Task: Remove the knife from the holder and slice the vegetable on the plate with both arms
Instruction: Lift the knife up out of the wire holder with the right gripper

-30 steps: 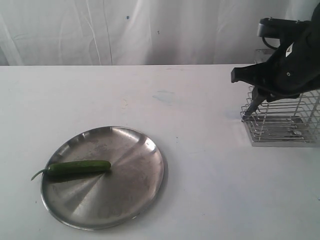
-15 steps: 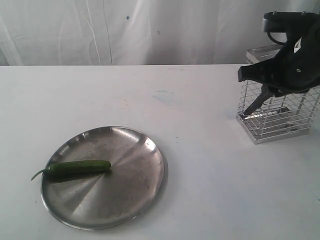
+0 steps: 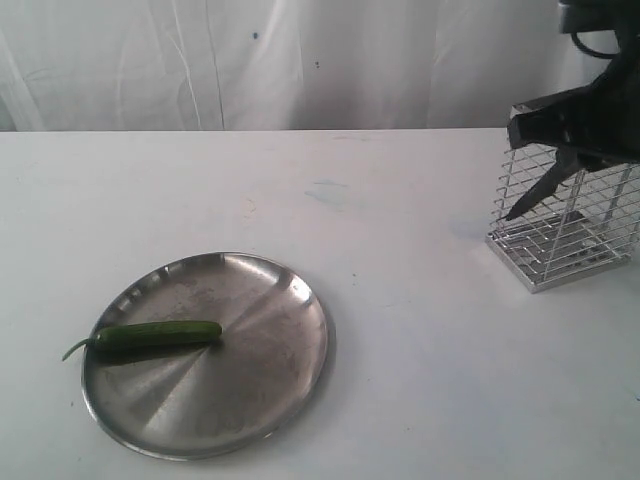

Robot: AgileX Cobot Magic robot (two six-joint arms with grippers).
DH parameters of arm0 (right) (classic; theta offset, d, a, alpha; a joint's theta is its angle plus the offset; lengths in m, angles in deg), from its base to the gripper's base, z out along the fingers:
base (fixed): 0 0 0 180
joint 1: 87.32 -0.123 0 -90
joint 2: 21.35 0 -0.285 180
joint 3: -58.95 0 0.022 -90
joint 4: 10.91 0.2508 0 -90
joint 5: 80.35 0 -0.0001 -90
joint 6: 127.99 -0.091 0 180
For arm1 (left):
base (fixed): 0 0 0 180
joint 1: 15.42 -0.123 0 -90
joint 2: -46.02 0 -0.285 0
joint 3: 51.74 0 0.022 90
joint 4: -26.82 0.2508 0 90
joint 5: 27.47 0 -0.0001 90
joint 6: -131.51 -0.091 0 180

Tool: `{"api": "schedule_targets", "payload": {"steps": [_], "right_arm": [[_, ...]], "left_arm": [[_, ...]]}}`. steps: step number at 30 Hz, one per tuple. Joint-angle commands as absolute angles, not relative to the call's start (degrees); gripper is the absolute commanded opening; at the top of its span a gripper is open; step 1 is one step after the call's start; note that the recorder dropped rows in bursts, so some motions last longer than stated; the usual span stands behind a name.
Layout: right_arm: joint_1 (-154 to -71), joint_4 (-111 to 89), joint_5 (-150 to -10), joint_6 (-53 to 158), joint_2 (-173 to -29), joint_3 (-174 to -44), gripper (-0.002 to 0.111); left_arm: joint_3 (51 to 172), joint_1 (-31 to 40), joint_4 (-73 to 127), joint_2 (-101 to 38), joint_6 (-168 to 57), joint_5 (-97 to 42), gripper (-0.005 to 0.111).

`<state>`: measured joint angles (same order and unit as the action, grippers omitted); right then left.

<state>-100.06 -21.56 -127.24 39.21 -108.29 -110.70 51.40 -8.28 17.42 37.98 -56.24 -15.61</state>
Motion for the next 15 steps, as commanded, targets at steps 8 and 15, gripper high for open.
{"api": "schedule_targets", "payload": {"steps": [8, 15], "right_arm": [[-100.21, -20.39, -128.24, 43.19, -99.00, -111.16, 0.000], [-100.21, -17.44, -130.42, 44.78, -93.54, -111.16, 0.000]], "left_arm": [[51.05, -8.44, 16.89, 38.23, -56.20, -15.85, 0.000], [51.05, -8.44, 16.89, 38.23, -56.20, -15.85, 0.000]]}}
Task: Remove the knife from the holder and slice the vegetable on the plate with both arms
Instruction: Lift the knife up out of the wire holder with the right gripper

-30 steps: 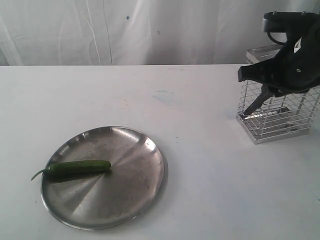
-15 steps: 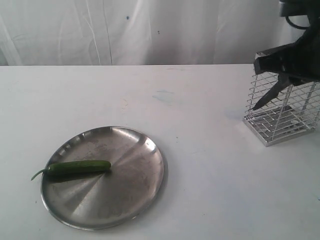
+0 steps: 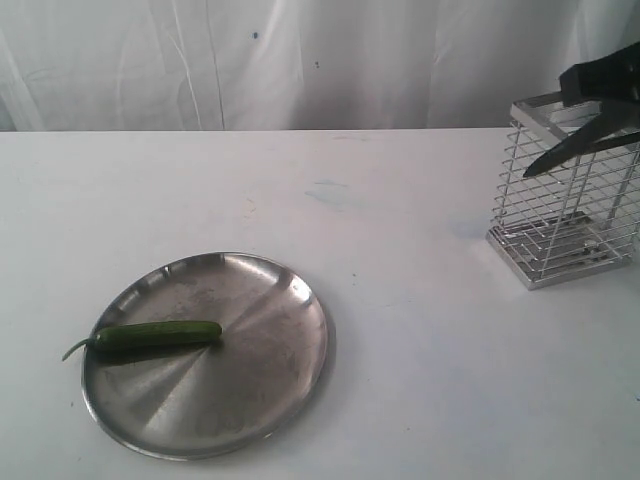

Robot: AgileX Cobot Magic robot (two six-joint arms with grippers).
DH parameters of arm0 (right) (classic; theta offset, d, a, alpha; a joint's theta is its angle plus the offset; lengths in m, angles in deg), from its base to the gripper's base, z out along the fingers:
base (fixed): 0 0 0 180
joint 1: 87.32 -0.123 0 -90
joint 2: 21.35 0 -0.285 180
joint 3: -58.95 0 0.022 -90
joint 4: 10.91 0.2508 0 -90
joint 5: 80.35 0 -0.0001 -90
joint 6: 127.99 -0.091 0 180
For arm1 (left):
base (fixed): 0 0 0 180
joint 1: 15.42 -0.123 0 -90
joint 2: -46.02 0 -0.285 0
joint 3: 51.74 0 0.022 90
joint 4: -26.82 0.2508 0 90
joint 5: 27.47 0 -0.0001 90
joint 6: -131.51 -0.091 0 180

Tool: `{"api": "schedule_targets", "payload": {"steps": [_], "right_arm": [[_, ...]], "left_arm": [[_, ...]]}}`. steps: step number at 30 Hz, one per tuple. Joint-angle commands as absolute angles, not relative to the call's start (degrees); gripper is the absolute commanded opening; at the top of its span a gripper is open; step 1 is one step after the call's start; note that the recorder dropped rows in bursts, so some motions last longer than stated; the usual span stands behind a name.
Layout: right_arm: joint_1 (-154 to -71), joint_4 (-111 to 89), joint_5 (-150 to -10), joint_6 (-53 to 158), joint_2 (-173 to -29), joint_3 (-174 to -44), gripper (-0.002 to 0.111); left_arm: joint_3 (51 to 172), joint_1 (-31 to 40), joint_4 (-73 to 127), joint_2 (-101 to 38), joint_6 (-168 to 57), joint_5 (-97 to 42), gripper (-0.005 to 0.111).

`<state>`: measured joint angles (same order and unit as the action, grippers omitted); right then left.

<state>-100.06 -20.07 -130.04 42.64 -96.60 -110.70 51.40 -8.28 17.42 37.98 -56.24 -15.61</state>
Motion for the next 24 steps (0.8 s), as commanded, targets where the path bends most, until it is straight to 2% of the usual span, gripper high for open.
{"api": "schedule_targets", "payload": {"steps": [1, 12, 16, 21, 24], "right_arm": [[-100.21, -15.60, -130.42, 45.52, -92.66, -111.16, 0.000], [-100.45, 12.75, -128.29, 63.73, -87.43, -111.05, 0.000], [-100.45, 34.82, -124.58, 76.61, -89.03, -111.05, 0.000], [-100.45, 47.04, -128.88, 80.85, -91.31, -110.21, 0.000], [-100.45, 64.41, -128.62, 90.25, -91.36, -103.50, 0.000]], "left_arm": [[51.05, -8.44, 16.89, 38.23, -56.20, -15.85, 0.000], [51.05, -8.44, 16.89, 38.23, -56.20, -15.85, 0.000], [51.05, -8.44, 16.89, 38.23, -56.20, -15.85, 0.000], [51.05, -8.44, 16.89, 38.23, -56.20, -15.85, 0.000], [51.05, -8.44, 16.89, 38.23, -56.20, -15.85, 0.000]]}}
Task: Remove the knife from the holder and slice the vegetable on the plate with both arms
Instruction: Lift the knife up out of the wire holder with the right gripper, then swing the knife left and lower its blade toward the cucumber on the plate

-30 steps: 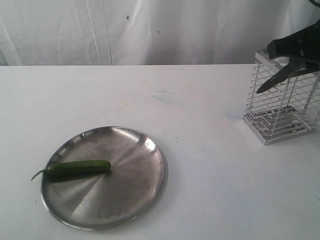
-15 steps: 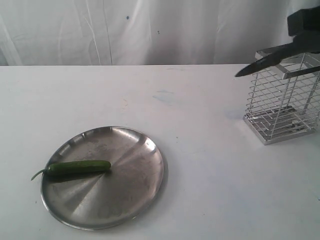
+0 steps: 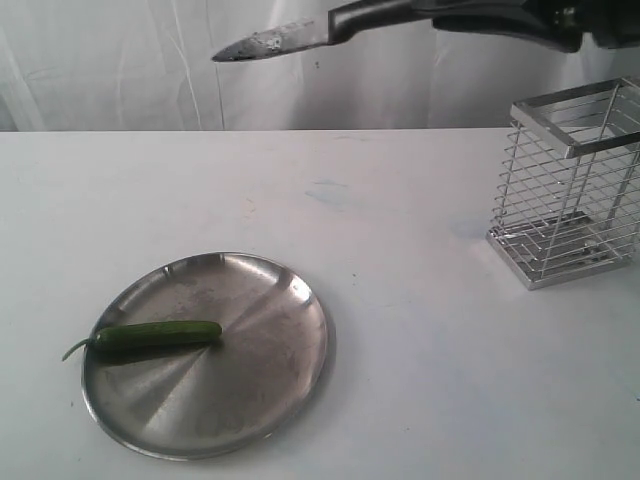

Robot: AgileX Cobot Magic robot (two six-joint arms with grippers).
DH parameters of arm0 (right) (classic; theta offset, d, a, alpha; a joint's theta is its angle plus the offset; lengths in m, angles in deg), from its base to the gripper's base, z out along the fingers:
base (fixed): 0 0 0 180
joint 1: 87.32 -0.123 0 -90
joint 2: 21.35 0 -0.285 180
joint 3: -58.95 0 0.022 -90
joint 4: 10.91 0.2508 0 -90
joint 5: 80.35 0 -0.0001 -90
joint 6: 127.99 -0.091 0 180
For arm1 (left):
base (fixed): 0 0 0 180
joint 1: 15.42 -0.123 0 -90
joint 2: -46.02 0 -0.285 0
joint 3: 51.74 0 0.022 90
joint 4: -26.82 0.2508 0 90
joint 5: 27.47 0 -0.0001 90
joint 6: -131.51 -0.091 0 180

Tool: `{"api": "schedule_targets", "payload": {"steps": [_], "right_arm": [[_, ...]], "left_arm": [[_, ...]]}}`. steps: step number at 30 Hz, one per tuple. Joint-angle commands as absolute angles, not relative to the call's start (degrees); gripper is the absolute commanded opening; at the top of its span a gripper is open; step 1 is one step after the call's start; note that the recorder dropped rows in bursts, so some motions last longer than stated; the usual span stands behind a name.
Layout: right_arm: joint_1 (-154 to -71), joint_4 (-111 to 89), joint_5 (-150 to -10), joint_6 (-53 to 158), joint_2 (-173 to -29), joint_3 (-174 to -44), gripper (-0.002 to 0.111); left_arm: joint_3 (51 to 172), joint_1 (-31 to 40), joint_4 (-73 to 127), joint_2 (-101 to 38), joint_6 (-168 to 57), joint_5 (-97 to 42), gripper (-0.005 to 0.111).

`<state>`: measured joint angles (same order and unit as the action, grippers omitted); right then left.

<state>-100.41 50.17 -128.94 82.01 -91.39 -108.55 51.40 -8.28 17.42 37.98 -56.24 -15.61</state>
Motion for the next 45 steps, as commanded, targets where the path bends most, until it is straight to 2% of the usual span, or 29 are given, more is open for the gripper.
{"api": "schedule_targets", "payload": {"steps": [1, 6, 13, 20, 32, 39, 45], "right_arm": [[-100.45, 69.52, -127.81, 94.58, -91.36, -100.03, 0.000], [-100.45, 89.04, -126.81, 112.45, -91.36, -83.70, 0.000], [-100.45, 89.04, -128.82, 116.46, -91.36, -71.49, 0.000], [-100.45, 89.04, -123.06, 118.27, -91.36, -65.97, 0.000], [-100.45, 89.04, -104.79, 102.33, -91.61, -69.28, 0.000], [-100.45, 89.04, -116.59, 104.91, -97.10, -74.26, 0.000], [-100.45, 89.04, -123.91, 106.41, -108.20, -83.83, 0.000]], "left_arm": [[51.05, -8.44, 16.89, 38.23, -56.20, -15.85, 0.000], [51.05, -8.44, 16.89, 38.23, -56.20, -15.85, 0.000], [51.05, -8.44, 16.89, 38.23, -56.20, -15.85, 0.000], [51.05, -8.44, 16.89, 38.23, -56.20, -15.85, 0.000], [51.05, -8.44, 16.89, 38.23, -56.20, -15.85, 0.000], [51.05, -8.44, 16.89, 38.23, -56.20, -15.85, 0.000], [51.05, -8.44, 16.89, 38.23, -56.20, -15.85, 0.000]]}}
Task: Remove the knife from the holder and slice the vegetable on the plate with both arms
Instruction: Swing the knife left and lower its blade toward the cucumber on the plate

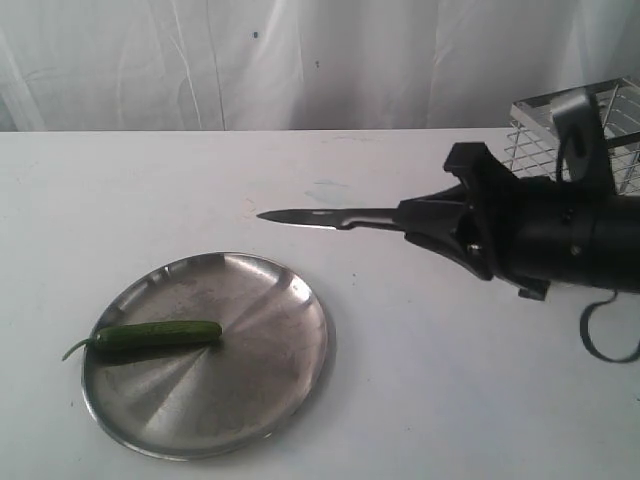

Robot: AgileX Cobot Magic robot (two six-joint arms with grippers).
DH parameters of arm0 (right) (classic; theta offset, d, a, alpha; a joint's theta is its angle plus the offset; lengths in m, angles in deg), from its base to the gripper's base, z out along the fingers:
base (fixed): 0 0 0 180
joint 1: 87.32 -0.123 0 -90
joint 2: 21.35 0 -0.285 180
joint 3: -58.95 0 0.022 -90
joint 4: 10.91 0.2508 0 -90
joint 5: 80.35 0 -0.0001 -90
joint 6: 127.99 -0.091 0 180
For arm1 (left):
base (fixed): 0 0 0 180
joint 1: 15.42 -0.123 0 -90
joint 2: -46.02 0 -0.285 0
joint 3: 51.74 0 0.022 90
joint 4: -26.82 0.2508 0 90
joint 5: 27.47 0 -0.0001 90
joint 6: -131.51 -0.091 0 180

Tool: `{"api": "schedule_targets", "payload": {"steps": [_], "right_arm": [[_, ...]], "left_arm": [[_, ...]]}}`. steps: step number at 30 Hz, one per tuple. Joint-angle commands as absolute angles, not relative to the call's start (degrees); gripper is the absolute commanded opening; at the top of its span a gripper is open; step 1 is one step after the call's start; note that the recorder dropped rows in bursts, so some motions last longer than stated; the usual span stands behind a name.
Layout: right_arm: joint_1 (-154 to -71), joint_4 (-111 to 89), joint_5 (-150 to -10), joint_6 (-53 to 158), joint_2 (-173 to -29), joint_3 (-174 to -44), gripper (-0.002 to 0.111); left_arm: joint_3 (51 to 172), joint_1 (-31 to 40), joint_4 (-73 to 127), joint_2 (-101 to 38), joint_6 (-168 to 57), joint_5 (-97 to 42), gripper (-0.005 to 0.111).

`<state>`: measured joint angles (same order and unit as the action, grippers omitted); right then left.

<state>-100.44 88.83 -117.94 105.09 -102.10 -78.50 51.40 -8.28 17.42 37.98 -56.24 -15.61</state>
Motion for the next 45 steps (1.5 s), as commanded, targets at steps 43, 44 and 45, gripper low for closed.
{"api": "schedule_targets", "payload": {"steps": [43, 44, 45], "right_arm": [[-103.58, 89.04, -131.45, 127.35, -127.98, -88.27, 0.000], [-103.68, 89.04, -132.00, 127.80, -127.96, -87.70, 0.000], [-103.92, 89.04, -132.24, 128.76, -127.96, -87.44, 0.000]], "left_arm": [[51.05, -8.44, 16.89, 38.23, -56.20, -15.85, 0.000], [51.05, -8.44, 16.89, 38.23, -56.20, -15.85, 0.000], [51.05, -8.44, 16.89, 38.23, -56.20, -15.85, 0.000]]}}
